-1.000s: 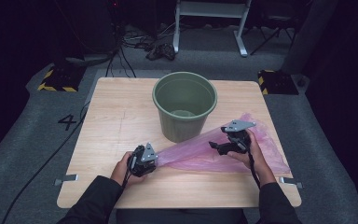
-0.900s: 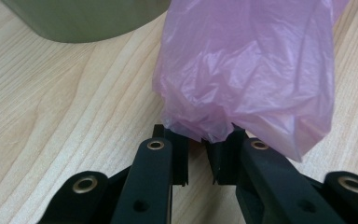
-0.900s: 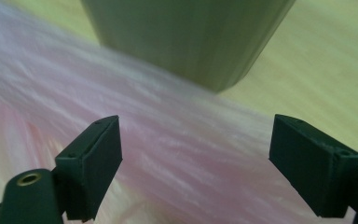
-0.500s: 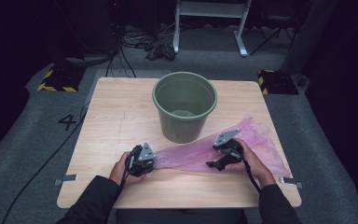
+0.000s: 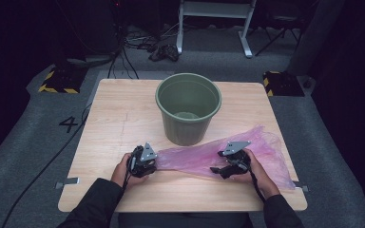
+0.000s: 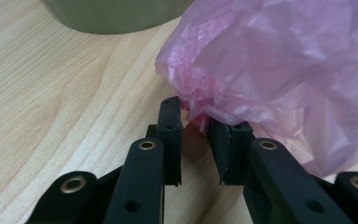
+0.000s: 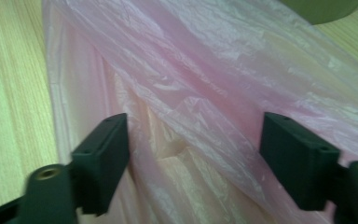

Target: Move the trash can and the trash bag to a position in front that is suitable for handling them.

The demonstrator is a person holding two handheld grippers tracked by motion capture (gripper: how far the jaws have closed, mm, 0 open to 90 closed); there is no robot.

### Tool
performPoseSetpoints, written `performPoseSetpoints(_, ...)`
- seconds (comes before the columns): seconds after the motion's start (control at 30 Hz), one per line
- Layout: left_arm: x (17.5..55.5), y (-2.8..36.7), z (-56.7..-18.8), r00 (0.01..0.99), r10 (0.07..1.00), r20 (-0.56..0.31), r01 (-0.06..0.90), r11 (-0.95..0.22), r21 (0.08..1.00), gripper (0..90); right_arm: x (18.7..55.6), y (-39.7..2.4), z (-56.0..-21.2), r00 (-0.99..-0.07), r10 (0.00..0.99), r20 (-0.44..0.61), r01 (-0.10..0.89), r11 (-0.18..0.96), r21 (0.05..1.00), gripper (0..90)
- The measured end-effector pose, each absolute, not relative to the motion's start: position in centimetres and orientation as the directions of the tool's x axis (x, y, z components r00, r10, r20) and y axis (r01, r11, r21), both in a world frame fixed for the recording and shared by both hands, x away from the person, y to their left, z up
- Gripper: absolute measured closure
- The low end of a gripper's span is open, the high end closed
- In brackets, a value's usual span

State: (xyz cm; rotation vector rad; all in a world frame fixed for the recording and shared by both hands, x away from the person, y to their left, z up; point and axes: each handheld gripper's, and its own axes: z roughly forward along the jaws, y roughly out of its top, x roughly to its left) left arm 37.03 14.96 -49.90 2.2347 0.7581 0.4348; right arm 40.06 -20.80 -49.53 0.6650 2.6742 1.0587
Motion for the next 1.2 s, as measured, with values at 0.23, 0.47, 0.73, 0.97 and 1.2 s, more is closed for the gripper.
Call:
performPoseSetpoints(0.23, 37.5, 15.1, -49.9, 0.761, 0.644, 0.077, 0.396, -0.556, 0.731, 73.0, 39.8, -20.9, -49.3, -0.879, 0.477, -0.009, 0.333, 0.628, 0.703, 62.5)
performPoseSetpoints(0.47, 38.0, 14.9, -49.8, 0.756, 0.649, 0.082, 0.394, -0.553, 0.734, 72.9, 39.8, -20.8, -49.3, -0.864, 0.503, -0.019, 0.344, 0.618, 0.707, 83.0)
performPoseSetpoints(0.73, 38.6, 14.9, -49.6, 0.728, 0.682, 0.079, 0.412, -0.526, 0.744, 47.6, 40.0, -21.0, -49.5, -0.824, 0.563, -0.053, 0.357, 0.591, 0.724, 89.8)
performPoseSetpoints(0.97, 37.8, 16.0, -49.0, 0.722, 0.690, 0.040, 0.434, -0.498, 0.751, 16.0, 40.1, -22.3, -48.8, -0.794, 0.604, -0.069, 0.353, 0.551, 0.756, 90.0)
performPoseSetpoints(1.2, 36.1, 18.0, -49.5, 0.754, 0.656, 0.025, 0.450, -0.543, 0.709, 15.8, 40.0, -23.5, -48.0, -0.778, 0.622, -0.081, 0.339, 0.525, 0.781, 90.0)
